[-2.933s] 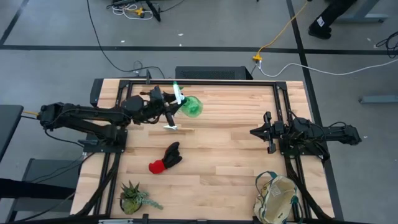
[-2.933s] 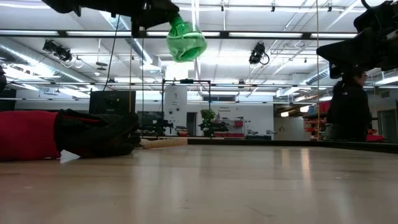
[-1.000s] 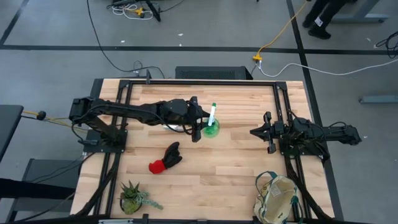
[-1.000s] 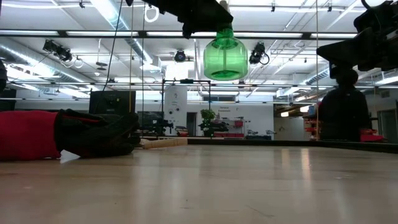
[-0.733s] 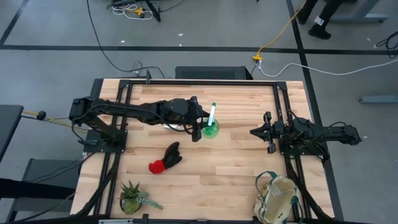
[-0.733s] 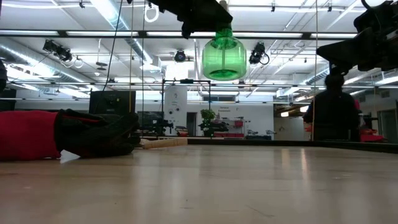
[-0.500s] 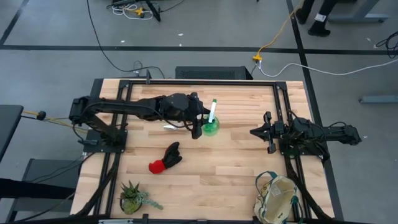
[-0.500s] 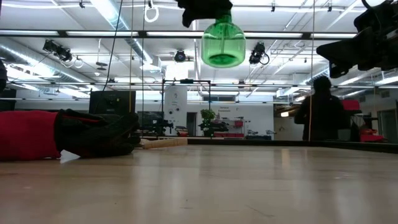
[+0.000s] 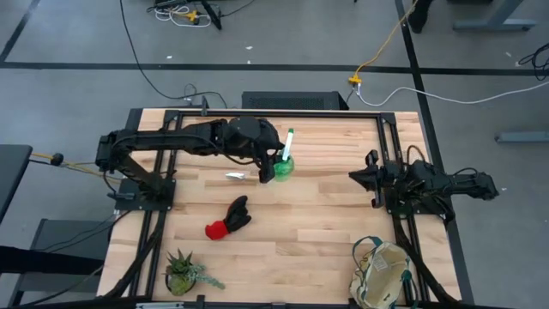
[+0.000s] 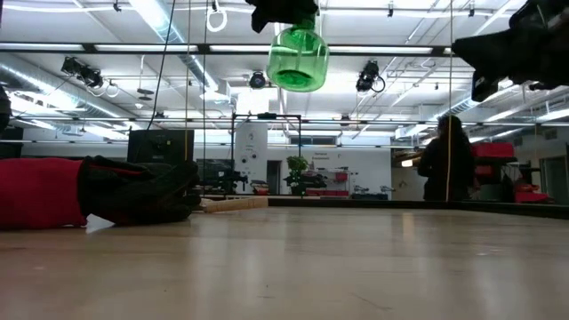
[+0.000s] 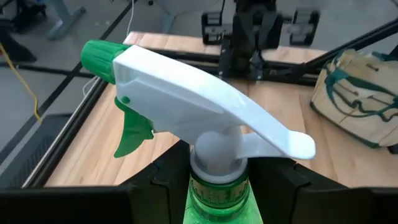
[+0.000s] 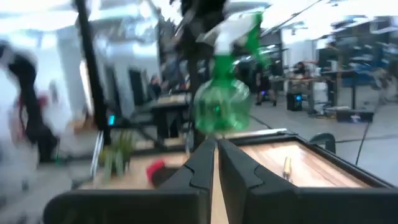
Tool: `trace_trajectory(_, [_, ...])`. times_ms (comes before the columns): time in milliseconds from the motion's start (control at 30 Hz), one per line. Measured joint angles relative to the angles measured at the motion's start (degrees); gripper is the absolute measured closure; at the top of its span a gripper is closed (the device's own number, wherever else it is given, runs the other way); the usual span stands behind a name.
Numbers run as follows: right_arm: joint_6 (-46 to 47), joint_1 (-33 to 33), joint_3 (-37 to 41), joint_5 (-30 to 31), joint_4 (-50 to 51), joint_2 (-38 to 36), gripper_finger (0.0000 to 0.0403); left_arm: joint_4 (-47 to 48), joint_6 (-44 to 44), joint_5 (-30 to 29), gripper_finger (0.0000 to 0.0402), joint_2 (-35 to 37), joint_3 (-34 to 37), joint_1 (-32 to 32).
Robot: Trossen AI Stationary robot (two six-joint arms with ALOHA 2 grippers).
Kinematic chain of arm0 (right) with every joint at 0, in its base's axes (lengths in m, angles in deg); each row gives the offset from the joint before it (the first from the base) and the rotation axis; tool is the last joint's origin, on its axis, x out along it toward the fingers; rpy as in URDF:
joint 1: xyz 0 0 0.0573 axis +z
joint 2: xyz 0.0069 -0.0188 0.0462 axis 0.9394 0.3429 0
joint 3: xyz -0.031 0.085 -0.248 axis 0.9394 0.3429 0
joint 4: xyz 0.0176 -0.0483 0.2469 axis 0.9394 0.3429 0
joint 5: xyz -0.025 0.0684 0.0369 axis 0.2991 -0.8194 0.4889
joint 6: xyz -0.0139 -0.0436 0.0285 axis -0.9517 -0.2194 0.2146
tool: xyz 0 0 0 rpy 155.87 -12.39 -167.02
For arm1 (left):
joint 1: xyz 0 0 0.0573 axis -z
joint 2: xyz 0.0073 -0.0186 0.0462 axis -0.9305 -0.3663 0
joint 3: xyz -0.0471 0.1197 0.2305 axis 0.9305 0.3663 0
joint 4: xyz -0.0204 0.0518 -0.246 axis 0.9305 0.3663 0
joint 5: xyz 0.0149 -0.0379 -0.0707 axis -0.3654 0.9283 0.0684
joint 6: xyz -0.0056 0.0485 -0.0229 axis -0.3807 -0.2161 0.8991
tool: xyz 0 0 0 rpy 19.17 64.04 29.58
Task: Pick & Place Garden tools in Gardening bag
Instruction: Put the green spray bottle into the gardening bag
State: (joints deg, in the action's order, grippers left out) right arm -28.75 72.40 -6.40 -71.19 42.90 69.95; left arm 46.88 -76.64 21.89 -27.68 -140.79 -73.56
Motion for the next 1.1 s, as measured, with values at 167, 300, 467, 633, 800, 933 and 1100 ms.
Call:
trace_trajectory(167, [3.00,0.00,0.00,3.59,-2.71,0.00,0.0373,-0.04,0.86,1.03,0.0249,0.00,0.00,-0.32])
trace_trajectory(300, [2.98,0.00,-0.55,3.59,-3.25,0.02,0.0373,0.01,1.10,1.05,0.0249,0.00,0.00,-0.32])
trace_trajectory(467, [2.29,0.00,-3.86,4.03,-3.22,2.09,0.0373,0.07,1.97,1.09,0.0249,0.00,0.00,-0.32])
trace_trajectory(633, [1.22,0.00,-8.37,4.03,-3.02,6.79,0.0373,0.07,2.22,1.09,0.0250,0.00,0.00,-0.32])
trace_trajectory(800, [0.31,0.00,-13.73,3.93,-2.99,13.10,0.0373,0.07,2.23,1.11,0.0252,0.00,0.00,-0.32])
trace_trajectory(933, [-0.53,0.00,-18.63,3.47,-2.94,18.49,0.0373,0.05,2.23,1.11,0.0249,0.00,0.00,-0.31])
trace_trajectory(1100, [-1.97,0.00,-26.98,3.01,1.29,25.01,0.0373,0.05,2.28,1.74,0.0251,0.00,0.00,-0.30])
